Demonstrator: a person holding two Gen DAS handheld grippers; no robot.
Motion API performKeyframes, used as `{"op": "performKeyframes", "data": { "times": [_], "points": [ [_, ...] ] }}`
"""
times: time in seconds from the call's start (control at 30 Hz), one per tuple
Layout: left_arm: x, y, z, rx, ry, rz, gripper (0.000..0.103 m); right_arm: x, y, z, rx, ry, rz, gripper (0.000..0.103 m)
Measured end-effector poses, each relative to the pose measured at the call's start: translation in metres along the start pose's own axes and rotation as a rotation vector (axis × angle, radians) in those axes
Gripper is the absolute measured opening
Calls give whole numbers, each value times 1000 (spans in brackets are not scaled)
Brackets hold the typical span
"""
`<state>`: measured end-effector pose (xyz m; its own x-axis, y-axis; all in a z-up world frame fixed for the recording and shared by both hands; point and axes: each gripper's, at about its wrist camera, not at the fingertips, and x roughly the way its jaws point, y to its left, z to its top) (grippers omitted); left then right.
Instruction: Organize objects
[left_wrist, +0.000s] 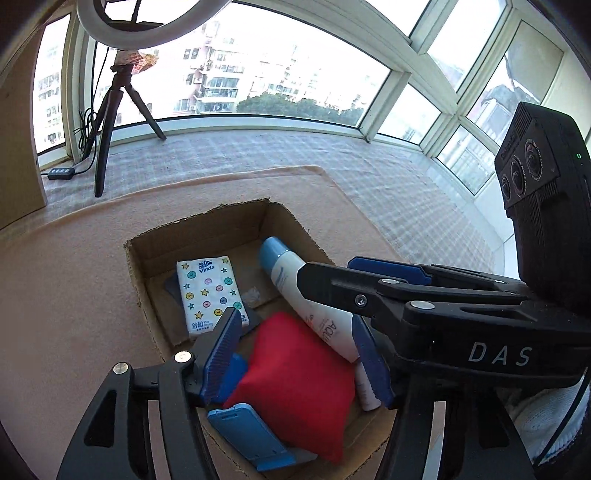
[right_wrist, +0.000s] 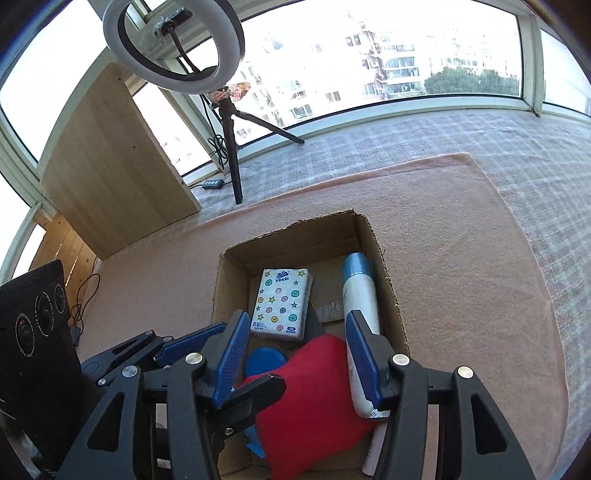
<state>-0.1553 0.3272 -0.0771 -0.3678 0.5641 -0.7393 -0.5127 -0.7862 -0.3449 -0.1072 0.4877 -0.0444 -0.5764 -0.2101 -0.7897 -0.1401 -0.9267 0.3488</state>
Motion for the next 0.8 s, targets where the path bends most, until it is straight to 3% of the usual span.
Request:
{"op": "performKeyframes", "data": {
  "times": [0.4,0.8],
  "points": [
    [-38,45,-25,-44,21,105,75,-3,13,-29,34,3,-13,51],
    [-130,106,-88,-41,9,256,84,-6,90,-83,-13,-19,-131,55]
  ]
}}
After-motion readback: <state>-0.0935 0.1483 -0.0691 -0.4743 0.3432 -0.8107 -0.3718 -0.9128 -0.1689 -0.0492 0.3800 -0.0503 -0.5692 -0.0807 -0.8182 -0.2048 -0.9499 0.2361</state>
